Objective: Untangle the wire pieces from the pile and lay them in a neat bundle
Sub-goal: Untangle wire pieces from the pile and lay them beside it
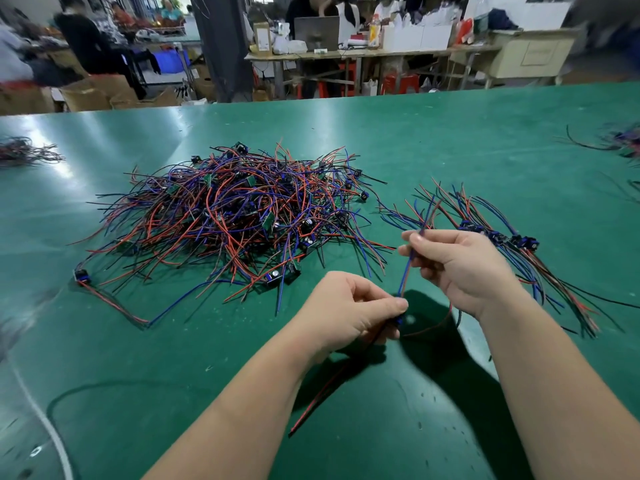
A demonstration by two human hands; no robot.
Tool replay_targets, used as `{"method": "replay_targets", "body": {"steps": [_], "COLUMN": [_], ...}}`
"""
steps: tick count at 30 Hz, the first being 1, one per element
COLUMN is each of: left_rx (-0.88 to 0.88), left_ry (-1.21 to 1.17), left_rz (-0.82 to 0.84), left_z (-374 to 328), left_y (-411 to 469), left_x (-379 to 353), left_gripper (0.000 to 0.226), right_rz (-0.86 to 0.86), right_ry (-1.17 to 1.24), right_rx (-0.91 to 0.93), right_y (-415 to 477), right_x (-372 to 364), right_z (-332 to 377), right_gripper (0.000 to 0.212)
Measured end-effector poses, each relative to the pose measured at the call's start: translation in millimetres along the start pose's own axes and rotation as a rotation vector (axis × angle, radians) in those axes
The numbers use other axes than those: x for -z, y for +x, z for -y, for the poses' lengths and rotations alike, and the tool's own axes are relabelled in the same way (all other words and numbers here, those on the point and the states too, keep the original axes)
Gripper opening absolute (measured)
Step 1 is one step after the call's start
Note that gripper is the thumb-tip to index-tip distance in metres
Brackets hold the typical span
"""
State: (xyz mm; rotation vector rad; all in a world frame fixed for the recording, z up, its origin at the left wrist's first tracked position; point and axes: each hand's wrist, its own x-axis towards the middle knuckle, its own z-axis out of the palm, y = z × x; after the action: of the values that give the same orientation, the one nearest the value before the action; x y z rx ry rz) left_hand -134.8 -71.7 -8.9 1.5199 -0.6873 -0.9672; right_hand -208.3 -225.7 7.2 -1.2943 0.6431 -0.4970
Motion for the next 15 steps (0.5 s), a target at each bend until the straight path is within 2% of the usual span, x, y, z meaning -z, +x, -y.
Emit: {"method": "replay_targets", "body": {"steps": [4, 10, 15], "left_rx": [0.054, 0.089, 0.093], "left_ry": [0.02, 0.189, 0.216], "left_rz": [0.088, 0.087, 0.1], "left_z": [1.0, 4.5, 7.0], "left_y": [-2.3, -2.5, -0.7], "left_x": [-2.5, 1.3, 0.5], "left_gripper": [0.019, 0.026, 0.019], "right_rz": [-0.067, -0.124, -0.265], "right_ry": [0.085, 0.17, 0.147], "right_rx": [0.028, 0.05, 0.047], "right_y": [1.6, 2.0, 4.2], "right_x": [7.9, 9.5, 14.7], "right_z": [4.0, 4.6, 5.7], "right_gripper": [0.012, 0.003, 0.016]}}
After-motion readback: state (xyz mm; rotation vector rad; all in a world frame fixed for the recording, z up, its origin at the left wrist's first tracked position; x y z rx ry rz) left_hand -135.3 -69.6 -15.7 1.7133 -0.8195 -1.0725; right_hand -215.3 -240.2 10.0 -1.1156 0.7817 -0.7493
